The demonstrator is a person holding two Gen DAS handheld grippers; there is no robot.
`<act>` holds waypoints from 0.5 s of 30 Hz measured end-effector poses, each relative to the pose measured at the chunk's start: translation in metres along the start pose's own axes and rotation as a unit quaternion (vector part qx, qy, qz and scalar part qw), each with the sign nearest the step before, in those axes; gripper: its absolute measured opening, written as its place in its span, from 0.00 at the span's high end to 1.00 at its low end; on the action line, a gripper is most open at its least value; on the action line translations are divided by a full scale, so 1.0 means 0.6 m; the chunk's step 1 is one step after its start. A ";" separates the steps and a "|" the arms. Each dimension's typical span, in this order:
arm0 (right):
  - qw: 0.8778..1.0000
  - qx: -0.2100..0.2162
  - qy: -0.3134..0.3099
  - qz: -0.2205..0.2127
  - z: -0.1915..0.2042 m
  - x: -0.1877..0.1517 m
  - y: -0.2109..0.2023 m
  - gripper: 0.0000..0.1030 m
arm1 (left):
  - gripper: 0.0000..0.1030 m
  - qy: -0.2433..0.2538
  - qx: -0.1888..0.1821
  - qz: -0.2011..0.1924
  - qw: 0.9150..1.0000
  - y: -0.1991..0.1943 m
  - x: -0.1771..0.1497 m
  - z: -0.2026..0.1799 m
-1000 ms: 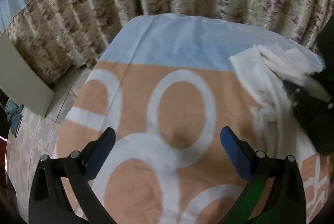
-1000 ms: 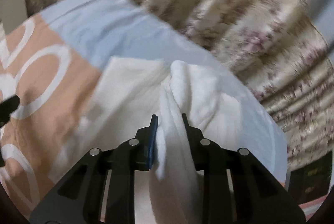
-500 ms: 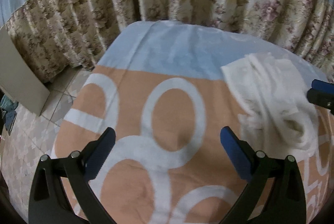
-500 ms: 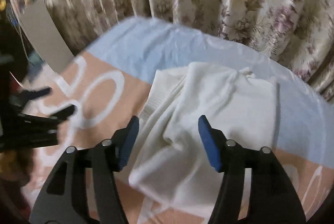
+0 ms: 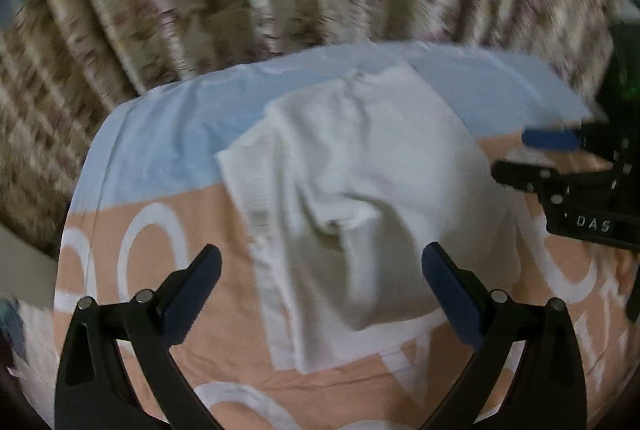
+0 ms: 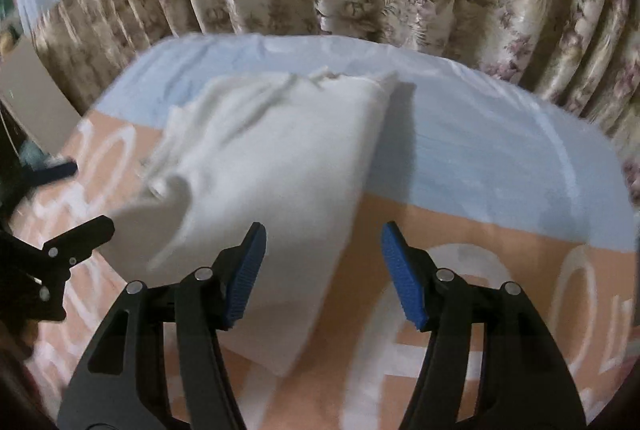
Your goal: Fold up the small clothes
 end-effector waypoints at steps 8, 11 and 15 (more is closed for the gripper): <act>0.999 -0.027 -0.044 0.008 0.008 -0.016 0.008 0.41 | 0.89 -0.005 -0.060 0.057 0.997 0.058 -0.009 0.008; 0.999 -0.023 -0.044 0.011 0.009 -0.021 0.013 0.41 | 0.90 -0.023 -0.073 0.051 0.996 0.042 -0.024 0.024; 0.999 -0.016 -0.043 0.012 0.018 -0.023 0.016 0.41 | 0.90 -0.043 -0.070 0.034 0.996 0.018 -0.047 0.040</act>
Point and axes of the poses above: each gripper's, at about its wrist camera, not at the fingertips, and y roughly the way its jaws point, z to its left, x to its top, the point moved 2 cm from there along y, roughly the way its jaws point, and after that the axes turned 3 degrees about z, right-handed, at the moved point
